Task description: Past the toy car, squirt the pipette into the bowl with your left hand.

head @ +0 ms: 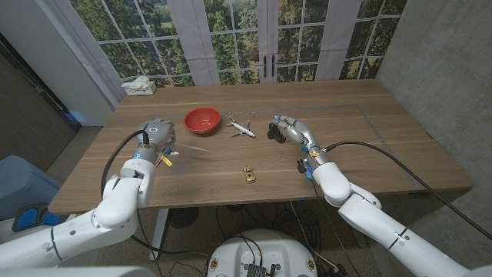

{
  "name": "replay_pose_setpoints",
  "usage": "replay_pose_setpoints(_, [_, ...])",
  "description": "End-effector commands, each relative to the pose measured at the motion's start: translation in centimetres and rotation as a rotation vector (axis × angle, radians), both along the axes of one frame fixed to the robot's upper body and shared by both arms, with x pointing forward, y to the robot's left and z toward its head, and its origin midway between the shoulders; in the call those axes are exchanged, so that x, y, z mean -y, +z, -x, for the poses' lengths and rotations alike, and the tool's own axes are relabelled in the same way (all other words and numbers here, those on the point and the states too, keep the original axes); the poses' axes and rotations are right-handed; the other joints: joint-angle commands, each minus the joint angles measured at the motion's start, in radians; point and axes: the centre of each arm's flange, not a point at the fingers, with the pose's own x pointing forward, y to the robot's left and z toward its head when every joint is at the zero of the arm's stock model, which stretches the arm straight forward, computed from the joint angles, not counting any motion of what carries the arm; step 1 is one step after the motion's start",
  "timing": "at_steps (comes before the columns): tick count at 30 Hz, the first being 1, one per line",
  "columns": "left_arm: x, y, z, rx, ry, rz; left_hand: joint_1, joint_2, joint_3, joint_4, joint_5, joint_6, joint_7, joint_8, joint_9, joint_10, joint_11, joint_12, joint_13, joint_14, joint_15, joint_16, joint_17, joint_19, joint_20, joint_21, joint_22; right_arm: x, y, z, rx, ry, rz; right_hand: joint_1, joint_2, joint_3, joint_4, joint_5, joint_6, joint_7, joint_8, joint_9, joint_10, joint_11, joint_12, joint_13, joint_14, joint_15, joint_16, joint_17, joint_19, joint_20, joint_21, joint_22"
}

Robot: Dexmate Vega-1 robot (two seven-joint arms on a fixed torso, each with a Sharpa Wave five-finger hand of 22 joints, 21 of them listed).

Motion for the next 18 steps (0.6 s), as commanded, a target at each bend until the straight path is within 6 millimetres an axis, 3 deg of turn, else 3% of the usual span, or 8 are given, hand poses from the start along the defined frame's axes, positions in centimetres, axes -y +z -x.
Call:
replay_pose_setpoints(1, [0.2, 2.9, -1.1, 0.046, -0.013, -0.075, 0.009, 0.000, -0.007, -0.001, 0.007, 0.009, -0.003, 0.007, 0.006, 0.006, -0.001, -0.004, 0.003, 0.009, -0.117, -0.002, 0.004, 0.008, -0.003, 0.007, 0.004, -0.4, 1.6, 0.1, -0.005, -0.021, 0.089, 0.011, -0.003, 0.002, -0.007, 0.007, 0.005, -0.008, 0.003, 0.003, 0.002, -0.006, 0.000, 0.005, 0.001, -0.002, 0.001, 0.006, -0.006, 0.000, 0.001, 0.001])
replay_pose_setpoints(18, [0.8, 5.8, -1.3, 0.072, -0.026, -0.197, 0.011, 0.001, -0.016, 0.001, 0.007, 0.013, -0.009, 0.009, 0.008, 0.010, -0.003, -0.006, 0.003, 0.012, -0.122, -0.006, 0.004, 0.015, -0.009, 0.009, 0.005, -1.5, 2.6, 0.2, 0.026, -0.012, 0.155, 0.022, -0.003, 0.002, -0.005, 0.007, 0.007, -0.011, 0.004, 0.004, 0.004, -0.010, 0.003, 0.005, -0.001, -0.005, 0.001, 0.007, -0.007, 0.000, 0.002, 0.001])
